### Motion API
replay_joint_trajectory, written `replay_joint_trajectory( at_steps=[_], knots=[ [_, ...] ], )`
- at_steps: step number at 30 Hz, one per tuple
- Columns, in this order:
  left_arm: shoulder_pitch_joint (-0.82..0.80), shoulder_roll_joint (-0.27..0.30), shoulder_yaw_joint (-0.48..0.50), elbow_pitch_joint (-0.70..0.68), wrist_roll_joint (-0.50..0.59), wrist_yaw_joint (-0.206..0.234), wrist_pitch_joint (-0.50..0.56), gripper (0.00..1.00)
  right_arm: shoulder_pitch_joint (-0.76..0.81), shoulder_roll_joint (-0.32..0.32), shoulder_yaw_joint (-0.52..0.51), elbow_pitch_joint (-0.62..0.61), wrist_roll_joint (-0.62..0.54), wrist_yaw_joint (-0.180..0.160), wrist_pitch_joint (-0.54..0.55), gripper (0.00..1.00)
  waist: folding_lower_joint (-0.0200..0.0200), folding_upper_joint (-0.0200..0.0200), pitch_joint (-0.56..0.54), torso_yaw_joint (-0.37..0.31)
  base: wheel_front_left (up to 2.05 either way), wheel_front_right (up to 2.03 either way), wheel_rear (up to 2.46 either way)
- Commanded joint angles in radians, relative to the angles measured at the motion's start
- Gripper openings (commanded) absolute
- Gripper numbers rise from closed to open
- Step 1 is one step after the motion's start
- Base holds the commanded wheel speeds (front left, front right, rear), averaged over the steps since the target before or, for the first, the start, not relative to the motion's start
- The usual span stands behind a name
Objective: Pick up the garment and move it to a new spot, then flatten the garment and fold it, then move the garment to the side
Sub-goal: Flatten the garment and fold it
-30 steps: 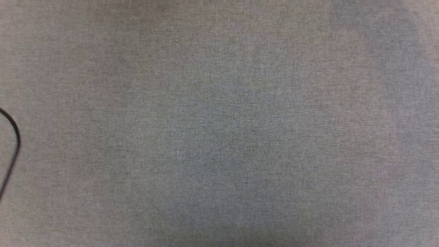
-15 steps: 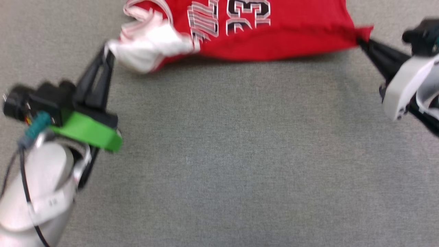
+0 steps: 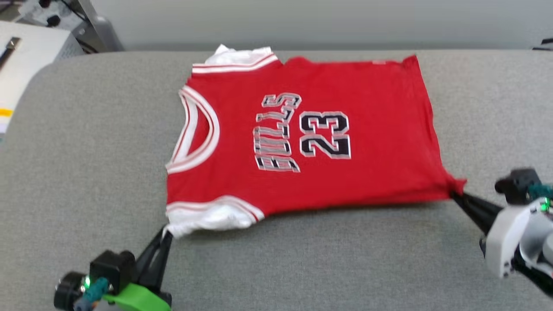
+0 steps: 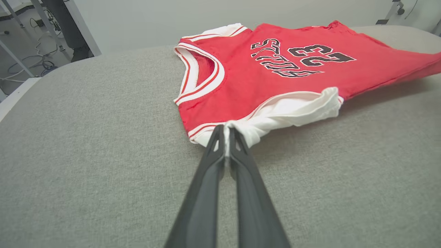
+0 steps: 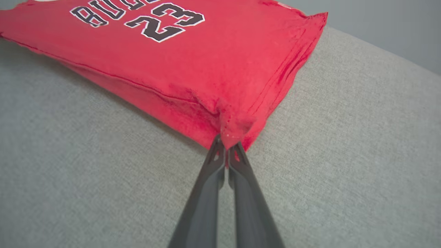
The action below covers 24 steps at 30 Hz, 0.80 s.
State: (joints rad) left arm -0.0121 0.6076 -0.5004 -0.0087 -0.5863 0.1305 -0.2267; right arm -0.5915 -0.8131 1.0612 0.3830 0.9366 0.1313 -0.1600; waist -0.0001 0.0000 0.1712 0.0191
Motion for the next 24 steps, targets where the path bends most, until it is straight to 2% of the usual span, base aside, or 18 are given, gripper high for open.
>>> replay_joint_trajectory(
  at_steps=[1,10,15,24],
  knots=[
    [0.036,-0.009,-0.005,-0.005,-0.016,0.01,0.0,0.0,0.052,-0.013,-0.007,-0.004,0.008,-0.001,-0.004,0.0,0.0001,0.0,-0.074,0.014,0.0,0.0,0.0],
    [0.178,-0.05,-0.07,0.009,-0.058,0.027,0.028,0.0,0.303,-0.034,-0.102,-0.035,0.022,-0.001,0.004,0.0,0.0001,0.0,-0.125,0.028,0.0,0.0,0.0],
    [0.226,-0.05,-0.081,0.026,-0.069,0.035,0.027,0.0,0.431,-0.032,-0.183,-0.042,0.013,-0.001,0.001,0.0,0.0001,0.0,-0.131,0.03,0.0,0.0,0.0],
    [0.133,-0.05,-0.069,0.027,-0.04,0.016,0.01,0.0,0.479,0.026,-0.354,-0.106,-0.067,-0.001,0.042,0.0,0.0001,0.0,-0.116,0.01,0.0,0.0,0.0]
  ],
)
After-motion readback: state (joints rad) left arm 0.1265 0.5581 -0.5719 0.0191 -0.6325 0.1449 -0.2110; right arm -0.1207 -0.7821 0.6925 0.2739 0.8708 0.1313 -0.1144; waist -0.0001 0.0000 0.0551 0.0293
